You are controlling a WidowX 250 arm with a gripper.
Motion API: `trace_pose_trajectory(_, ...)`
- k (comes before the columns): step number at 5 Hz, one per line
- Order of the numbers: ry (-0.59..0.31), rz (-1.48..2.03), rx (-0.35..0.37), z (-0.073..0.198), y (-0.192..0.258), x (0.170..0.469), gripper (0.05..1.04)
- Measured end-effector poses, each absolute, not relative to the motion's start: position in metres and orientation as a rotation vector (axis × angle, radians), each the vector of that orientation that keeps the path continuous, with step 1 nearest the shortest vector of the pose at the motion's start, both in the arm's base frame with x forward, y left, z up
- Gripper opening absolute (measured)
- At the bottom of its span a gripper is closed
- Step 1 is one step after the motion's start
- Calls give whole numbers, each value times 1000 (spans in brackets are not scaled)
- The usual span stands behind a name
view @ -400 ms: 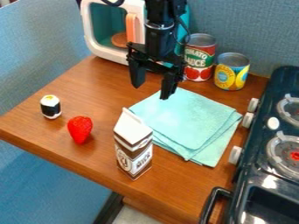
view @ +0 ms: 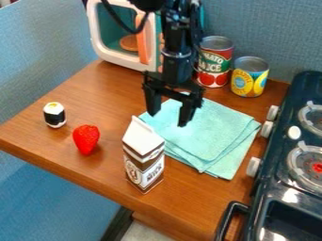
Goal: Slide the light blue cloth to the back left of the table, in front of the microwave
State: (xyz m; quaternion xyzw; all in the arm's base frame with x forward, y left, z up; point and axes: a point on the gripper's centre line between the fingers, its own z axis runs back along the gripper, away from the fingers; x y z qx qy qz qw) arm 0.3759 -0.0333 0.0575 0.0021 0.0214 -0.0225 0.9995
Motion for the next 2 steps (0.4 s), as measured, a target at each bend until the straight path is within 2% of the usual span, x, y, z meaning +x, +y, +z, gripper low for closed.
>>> trace_pose_trajectory(1,51,-42,1,43,-35,384,1001)
trace_pose_trajectory(2,17,-68,-27,39,-39,389,1001)
